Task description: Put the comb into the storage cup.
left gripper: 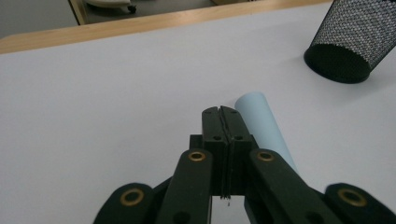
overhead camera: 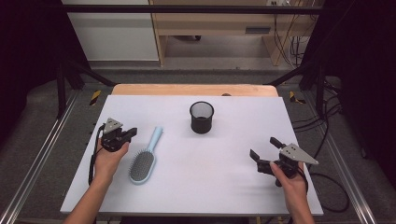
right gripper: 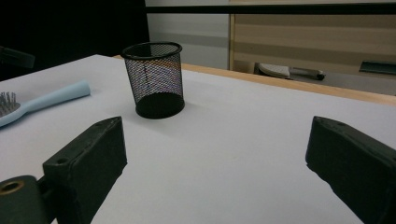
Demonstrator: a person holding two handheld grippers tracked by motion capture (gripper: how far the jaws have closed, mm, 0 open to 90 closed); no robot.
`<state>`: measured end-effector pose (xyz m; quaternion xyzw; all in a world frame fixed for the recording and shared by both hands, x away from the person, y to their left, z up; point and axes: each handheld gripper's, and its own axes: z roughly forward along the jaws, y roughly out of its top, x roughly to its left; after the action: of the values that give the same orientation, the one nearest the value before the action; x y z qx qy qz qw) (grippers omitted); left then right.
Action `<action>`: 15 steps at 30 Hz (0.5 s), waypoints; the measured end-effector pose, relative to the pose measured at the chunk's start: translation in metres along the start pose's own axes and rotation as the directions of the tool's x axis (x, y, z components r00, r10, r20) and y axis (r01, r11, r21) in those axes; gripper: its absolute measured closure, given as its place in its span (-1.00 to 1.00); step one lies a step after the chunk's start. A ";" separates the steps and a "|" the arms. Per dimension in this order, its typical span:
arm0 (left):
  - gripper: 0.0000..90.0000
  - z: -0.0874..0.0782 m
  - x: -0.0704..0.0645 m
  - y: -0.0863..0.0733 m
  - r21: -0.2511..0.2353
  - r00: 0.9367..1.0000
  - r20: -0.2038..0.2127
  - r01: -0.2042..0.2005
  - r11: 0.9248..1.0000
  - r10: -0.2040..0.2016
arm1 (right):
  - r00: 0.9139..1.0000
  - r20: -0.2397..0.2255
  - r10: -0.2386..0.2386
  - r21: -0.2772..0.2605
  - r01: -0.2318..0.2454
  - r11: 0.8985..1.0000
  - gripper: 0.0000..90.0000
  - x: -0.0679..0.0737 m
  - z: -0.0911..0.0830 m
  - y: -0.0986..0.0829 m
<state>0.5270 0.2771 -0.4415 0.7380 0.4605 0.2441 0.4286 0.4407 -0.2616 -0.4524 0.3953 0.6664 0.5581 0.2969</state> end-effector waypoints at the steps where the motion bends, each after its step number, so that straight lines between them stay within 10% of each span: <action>1: 1.00 0.000 0.000 0.000 0.000 1.000 0.000 0.000 1.000 0.000 | 1.000 0.000 0.000 0.001 0.000 1.000 -0.88 0.000 0.000 0.000; 15: 1.00 0.017 0.004 0.007 0.077 0.999 0.007 0.034 0.996 -0.035 | 1.000 0.002 -0.005 0.009 0.005 1.000 -0.88 0.002 0.000 -0.001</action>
<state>0.5448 0.2724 -0.4443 0.7468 0.4805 0.2158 0.4061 0.4396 -0.2594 -0.4528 0.3957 0.6696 0.5538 0.2971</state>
